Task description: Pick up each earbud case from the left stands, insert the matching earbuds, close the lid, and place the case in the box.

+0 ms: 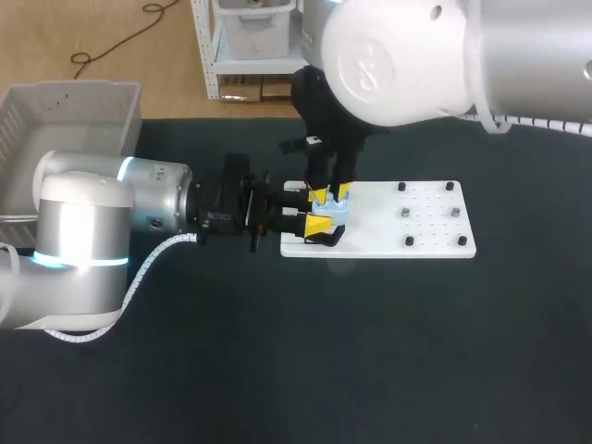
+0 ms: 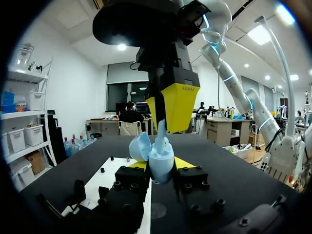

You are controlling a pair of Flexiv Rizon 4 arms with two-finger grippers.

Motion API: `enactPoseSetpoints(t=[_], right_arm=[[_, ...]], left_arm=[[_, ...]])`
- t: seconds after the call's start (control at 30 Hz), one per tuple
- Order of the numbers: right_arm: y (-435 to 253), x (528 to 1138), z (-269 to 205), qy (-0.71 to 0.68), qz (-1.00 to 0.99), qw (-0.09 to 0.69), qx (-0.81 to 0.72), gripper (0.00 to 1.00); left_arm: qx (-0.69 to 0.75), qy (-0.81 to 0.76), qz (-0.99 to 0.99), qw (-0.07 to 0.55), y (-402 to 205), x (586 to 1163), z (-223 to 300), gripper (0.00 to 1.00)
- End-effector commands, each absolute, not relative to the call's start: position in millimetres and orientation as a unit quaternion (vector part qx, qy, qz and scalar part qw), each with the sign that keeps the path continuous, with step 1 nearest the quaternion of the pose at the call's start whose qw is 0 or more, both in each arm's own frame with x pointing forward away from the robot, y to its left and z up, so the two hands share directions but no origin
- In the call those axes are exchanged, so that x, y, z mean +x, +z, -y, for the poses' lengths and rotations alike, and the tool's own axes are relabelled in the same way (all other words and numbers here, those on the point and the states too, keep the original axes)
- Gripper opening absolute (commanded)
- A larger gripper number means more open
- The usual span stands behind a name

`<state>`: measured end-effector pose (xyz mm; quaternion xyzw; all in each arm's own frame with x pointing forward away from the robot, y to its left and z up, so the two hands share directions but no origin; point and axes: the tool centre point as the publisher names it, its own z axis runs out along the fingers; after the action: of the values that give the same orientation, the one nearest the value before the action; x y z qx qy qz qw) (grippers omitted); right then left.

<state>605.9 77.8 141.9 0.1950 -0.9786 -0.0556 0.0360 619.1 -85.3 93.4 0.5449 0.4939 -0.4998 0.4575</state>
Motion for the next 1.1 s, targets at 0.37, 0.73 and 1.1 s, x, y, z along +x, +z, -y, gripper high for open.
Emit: enactPoseSetpoints(t=[0.37,0.73,1.1], right_arm=[[138.8,608.8,-79.8,-0.058,0.978,0.040,0.196,0.00],[134.6,611.1,-80.3,-0.058,0.978,0.044,0.197,0.00],[129.8,613.2,-82.4,-0.057,0.977,0.052,0.198,0.35]], left_arm=[[0.545,-0.499,-0.495,0.458,93.6,618.6,85.2,0.00],[0.545,-0.499,-0.495,0.458,93.6,618.6,85.2,0.00],[0.545,-0.499,-0.495,0.458,93.6,618.6,85.2,0.00]])
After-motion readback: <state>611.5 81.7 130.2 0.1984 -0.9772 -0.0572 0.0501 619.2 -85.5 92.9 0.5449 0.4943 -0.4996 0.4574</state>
